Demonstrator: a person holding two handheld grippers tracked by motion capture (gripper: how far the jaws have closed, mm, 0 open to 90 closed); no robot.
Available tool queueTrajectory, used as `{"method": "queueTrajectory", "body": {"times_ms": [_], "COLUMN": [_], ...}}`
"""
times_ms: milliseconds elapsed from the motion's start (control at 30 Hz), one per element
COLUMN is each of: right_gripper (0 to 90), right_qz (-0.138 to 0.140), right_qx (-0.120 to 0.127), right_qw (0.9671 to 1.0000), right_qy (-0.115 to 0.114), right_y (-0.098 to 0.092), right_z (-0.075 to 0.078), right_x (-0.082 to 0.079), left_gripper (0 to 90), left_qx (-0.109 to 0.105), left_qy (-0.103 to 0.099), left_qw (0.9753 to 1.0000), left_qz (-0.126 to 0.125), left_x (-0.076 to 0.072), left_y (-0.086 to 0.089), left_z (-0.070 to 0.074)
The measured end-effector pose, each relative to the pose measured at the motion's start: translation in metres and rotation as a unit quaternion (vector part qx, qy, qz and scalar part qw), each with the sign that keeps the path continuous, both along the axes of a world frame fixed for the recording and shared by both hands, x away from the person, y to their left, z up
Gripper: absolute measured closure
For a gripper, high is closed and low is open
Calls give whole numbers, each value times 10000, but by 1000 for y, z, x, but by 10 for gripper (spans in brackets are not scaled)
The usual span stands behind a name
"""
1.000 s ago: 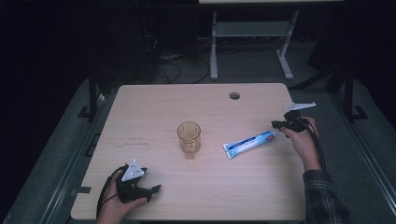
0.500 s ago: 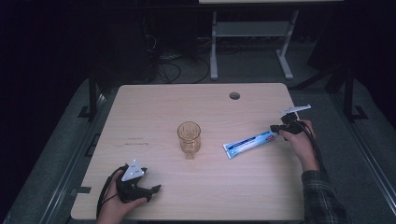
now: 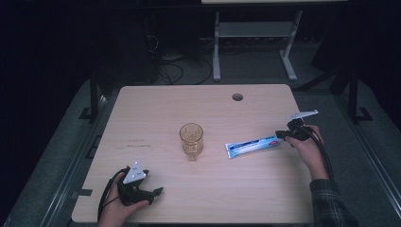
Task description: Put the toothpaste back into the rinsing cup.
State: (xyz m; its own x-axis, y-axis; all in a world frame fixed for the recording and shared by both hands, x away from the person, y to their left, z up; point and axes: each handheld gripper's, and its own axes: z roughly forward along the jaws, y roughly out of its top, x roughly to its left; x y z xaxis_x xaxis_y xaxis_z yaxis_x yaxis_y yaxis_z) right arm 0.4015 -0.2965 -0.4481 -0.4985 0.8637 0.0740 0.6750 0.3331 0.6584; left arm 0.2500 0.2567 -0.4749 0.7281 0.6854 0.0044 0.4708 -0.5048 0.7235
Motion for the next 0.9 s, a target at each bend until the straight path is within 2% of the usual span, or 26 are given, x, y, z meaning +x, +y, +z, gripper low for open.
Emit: {"method": "queueTrajectory", "body": {"times_ms": [133,267,433,900], "right_gripper": [897,897,897,897], "right_qz": [107,156,182,511], "right_qx": [-108,-66,2,-124], "right_qw": [9999,9999,9998,9986], "right_qy": [56,31,12,-46], "right_y": [0,0,-1,6], "right_z": [-2,-2,-3,-6], "right_x": [-6,-15,-30,-74], "left_gripper": [135,135,135,135], "left_qx": [-1,-1,-1,-8], "left_qy": [1,2,1,4], "left_qw": [10000,10000,10000,10000], "left_qz": [8,9,11,14], "left_x": [0,0,0,-1], "left_y": [0,0,0,0], "left_z": [0,0,0,0]}}
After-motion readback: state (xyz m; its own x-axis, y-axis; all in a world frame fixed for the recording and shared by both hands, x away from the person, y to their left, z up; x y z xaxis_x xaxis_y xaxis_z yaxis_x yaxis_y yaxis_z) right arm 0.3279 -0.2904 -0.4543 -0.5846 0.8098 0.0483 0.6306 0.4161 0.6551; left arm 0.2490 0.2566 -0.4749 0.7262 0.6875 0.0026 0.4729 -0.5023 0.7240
